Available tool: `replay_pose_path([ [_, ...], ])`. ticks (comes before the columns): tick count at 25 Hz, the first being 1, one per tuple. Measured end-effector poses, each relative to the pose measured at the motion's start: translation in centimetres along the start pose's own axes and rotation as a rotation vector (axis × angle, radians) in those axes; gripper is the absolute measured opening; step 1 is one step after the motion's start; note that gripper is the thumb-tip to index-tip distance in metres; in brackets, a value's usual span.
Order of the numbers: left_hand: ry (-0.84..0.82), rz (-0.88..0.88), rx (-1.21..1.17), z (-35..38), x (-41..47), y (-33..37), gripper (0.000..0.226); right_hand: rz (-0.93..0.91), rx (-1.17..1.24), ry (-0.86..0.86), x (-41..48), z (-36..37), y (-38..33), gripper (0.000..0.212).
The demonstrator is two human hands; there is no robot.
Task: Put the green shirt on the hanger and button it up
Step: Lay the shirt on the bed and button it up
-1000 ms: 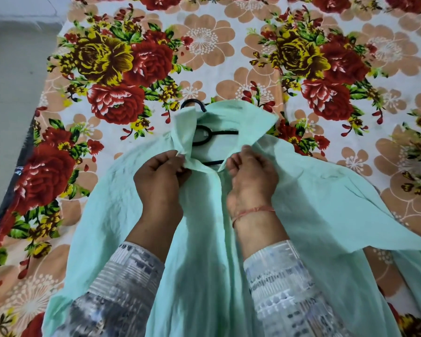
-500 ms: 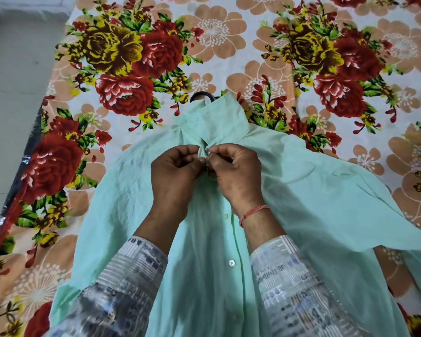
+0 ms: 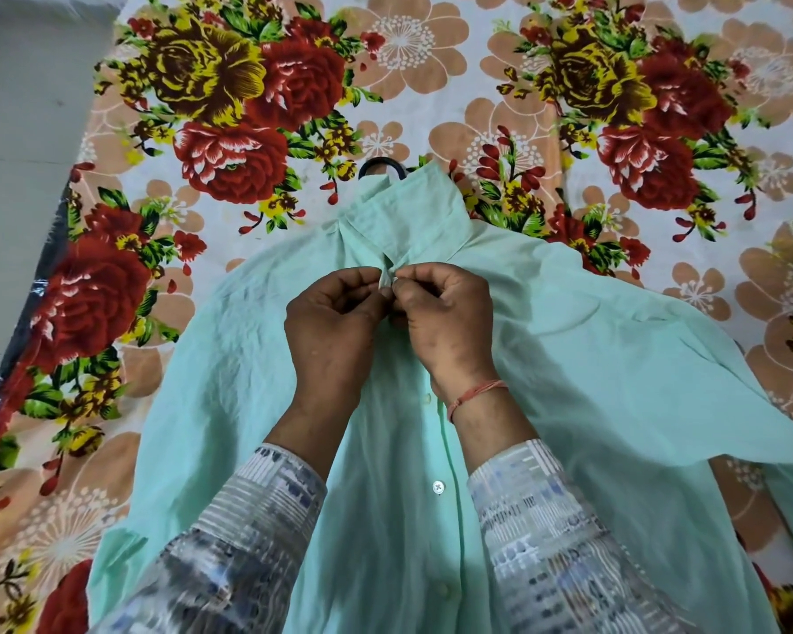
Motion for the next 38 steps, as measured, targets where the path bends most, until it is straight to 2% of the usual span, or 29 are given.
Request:
replay_pose_path([
  [4,-0.084,-0.068,-0.084,0.0,0.2,-0.8,0.016,0.081,0.081,-0.075,0.0,-0.2,0.2,0.012],
  [9,-0.116,-0.171,-0.108,0.2,1.2,-1.5,0.018,0.107,0.032,-0.130,-0.2,0.2,0.8,0.014],
  [12,-0.149,-0.156,-0.074,0.5,0.9,-1.5,0.023,-0.052,-0.134,-0.080,-0.1,0.3,0.7,0.021],
  [14,-0.156,-0.138,-0.059,0.5,0.7,-1.5,0.025,-0.081,-0.186,-0.052,-0.4,0.6,0.8,0.026],
  [18,-0.136,-0.142,-0.032,0.4,1.0,-2.1,0.025,-0.023,-0.203,0.002,0.4,0.6,1.7,0.020],
  [20,-0.123,-0.107,0.010,0.6,1.1,-2.0,0.023,0.046,-0.129,-0.031,0.8,0.6,2.2,0.010],
  [23,-0.081,-0.058,0.059,0.7,1.0,-2.1,0.020,0.125,-0.021,-0.103,0.8,0.3,2.3,0.007],
  [30,-0.110,-0.102,0.034,0.6,1.3,-2.4,0.014,0.193,0.092,-0.184,0.5,0.2,2.1,0.008],
  [34,-0.058,-0.048,0.112,0.7,1.4,-2.3,0.014,0.151,0.014,-0.260,0.5,0.3,2.1,0.011],
  [38,-0.062,-0.044,0.108,0.6,1.4,-2.6,0.015,0.073,-0.063,-0.202,0.5,0.4,2.1,0.015],
])
Point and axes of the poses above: each hand's wrist, its own x-axis towards the middle knuckle, its own z-axis out of the palm, y = z × x, the point moved 7 cm from there along x, towards the middle knuckle, and after that the axes turned 10 degrees about y, right-handed, at the moved point
